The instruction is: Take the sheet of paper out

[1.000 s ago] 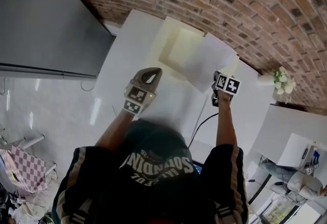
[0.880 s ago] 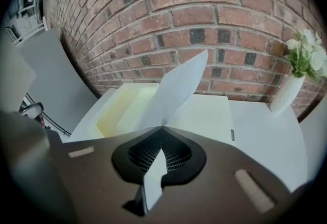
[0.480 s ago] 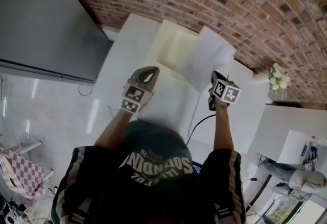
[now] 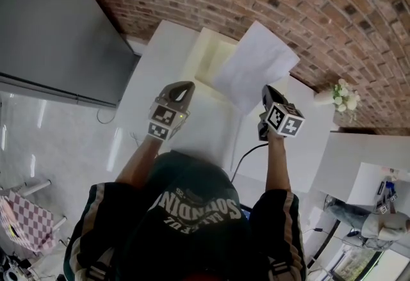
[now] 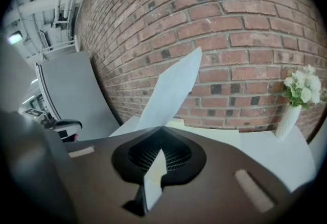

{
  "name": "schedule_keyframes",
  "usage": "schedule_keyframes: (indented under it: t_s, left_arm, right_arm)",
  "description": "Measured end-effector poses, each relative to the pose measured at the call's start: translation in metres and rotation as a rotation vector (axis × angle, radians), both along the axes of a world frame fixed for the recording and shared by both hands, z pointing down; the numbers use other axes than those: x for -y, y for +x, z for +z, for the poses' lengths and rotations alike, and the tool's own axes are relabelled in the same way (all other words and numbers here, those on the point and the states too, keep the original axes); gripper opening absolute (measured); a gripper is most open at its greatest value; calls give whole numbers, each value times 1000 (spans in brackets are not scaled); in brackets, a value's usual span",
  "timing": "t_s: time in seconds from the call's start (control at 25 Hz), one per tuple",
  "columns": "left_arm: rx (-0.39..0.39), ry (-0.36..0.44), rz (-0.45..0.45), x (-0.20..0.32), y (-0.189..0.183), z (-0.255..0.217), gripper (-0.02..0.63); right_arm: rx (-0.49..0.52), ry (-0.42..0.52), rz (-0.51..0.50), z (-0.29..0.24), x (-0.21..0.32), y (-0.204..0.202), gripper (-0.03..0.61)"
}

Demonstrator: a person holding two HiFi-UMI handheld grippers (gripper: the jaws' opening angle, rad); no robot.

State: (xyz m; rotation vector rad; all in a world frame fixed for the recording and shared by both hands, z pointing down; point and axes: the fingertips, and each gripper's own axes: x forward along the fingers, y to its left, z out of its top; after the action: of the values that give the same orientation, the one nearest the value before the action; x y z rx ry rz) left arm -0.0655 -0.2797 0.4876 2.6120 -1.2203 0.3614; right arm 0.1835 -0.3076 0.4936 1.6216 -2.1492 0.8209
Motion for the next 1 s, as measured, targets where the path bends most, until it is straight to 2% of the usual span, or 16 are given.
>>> schedule_keyframes:
  t_s: [0.48,1.0]
  left_arm:
    - [-6,15,-37,8,-14,-7,11]
    - [2,17,-43,12,-17,-7,11]
  right_arm:
    - [18,187,42,-51,-17,-23,2]
    - [-23,288,74,-57,-31,-36,2]
